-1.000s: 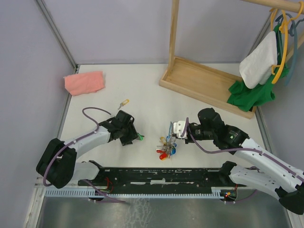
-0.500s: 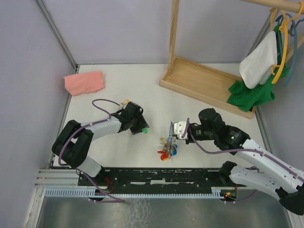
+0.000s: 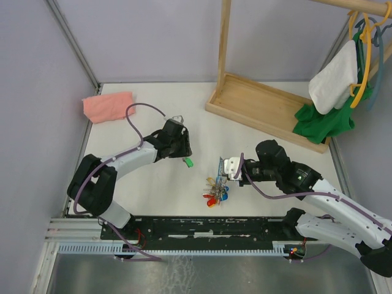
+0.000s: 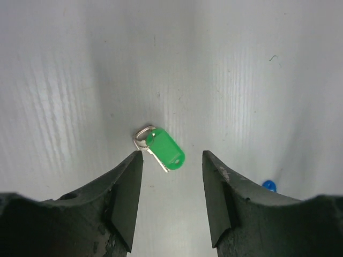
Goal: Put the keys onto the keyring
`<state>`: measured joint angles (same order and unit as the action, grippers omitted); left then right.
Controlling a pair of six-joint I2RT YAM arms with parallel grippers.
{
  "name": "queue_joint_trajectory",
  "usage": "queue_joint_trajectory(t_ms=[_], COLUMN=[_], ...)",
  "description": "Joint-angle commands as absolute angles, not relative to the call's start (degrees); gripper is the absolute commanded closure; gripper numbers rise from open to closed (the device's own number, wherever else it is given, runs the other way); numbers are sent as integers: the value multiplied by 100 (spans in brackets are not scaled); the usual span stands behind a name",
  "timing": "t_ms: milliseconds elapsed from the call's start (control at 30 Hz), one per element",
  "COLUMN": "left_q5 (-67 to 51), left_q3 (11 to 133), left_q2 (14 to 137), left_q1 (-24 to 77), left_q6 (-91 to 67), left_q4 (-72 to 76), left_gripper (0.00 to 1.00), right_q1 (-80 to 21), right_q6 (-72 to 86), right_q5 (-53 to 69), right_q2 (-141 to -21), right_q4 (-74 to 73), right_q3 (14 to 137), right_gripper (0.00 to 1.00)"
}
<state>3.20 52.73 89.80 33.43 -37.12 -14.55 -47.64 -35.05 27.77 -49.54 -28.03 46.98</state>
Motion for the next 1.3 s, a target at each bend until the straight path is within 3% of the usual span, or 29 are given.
queue_joint_trajectory(t_ms=[0,100,300,433,1267], left_q5=[479,445,553,538,831], left_q3=[5645,5845,6387,6611,7069], left_q2=[8700,8884,9560,9787,10540], left_q1=[3366,3397,3686,3885,4104], left_q6=[-1553,-620,697,1218,2477], left_q4=[-1781,-2052,-2871,-3070,-3341], left_gripper=[45,44,58,59,72], right_q1=[-4805,-4807,-4832,-4846,-4891], right_q6=[-3606,-3612,-3620,-3628,-3647], right_q5=[2838,2851,2880,2879,2821], right_q2=[-4808,-4799,-4766,-4730,-4711], right_q4=[-2513,-2516,-2531,-2522,-2531], right_q3=[4895,4896,4901,4886,4878], right_gripper=[99,99,99,99,99])
